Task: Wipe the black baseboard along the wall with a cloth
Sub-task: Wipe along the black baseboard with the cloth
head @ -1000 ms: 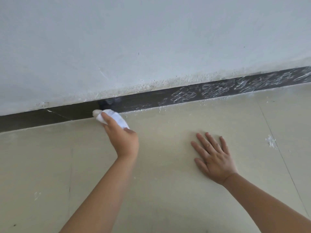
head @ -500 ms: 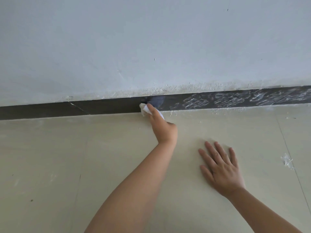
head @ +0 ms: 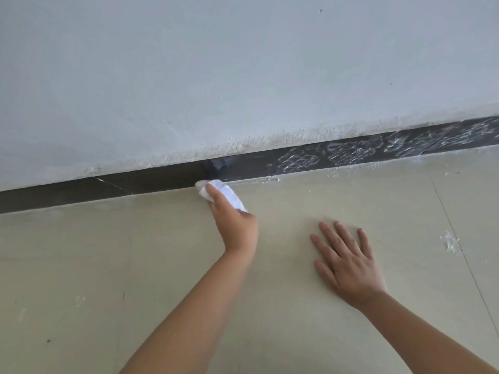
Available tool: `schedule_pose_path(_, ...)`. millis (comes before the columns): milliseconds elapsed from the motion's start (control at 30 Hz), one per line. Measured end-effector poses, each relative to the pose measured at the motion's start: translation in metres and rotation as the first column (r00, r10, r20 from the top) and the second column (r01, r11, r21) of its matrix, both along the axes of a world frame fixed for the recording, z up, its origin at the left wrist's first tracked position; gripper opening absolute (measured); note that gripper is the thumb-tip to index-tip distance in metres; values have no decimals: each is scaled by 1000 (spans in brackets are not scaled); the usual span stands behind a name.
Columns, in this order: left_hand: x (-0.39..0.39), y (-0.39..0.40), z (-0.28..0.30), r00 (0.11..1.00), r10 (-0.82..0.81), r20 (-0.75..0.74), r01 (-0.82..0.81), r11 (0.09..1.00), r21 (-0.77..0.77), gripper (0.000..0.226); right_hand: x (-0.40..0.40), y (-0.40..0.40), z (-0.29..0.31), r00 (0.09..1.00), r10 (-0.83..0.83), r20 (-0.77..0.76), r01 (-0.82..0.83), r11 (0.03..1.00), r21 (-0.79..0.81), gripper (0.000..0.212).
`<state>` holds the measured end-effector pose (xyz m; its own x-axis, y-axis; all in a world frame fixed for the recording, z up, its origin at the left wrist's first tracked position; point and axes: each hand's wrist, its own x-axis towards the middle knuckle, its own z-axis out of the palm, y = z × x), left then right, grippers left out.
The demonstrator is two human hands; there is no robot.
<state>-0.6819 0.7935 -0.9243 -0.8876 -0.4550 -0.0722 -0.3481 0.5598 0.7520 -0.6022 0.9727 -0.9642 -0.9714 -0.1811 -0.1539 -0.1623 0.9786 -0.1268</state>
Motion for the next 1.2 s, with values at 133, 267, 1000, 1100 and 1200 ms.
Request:
schedule_pose_path(133, -24, -31, -1, 972, 175, 159, -164, 984, -75, 38, 0, -1, 1, 1000, 3, 26, -3, 1000, 0, 73)
schedule_pose_path(267, -37, -13, 12, 975, 153, 161, -185, 960, 210, 65, 1, -1, 3, 999, 4, 35, -4, 1000, 0, 72)
schedule_pose_path(1000, -4, -4, 17, 947, -242, -210, 243, 970, -22, 78, 0, -2, 3, 1000, -2, 10, 2, 1000, 21, 73)
schedule_pose_path(1100, -15, 16, 17, 965, -226, -136, 223, 974, -33, 76, 1, -2, 3, 1000, 7, 24, -7, 1000, 25, 73)
schedule_pose_path(1200, -20, 36, 14, 957, -277, -83, 276, 961, -32, 79, 1, -1, 3, 1000, 10, 21, -10, 1000, 15, 72)
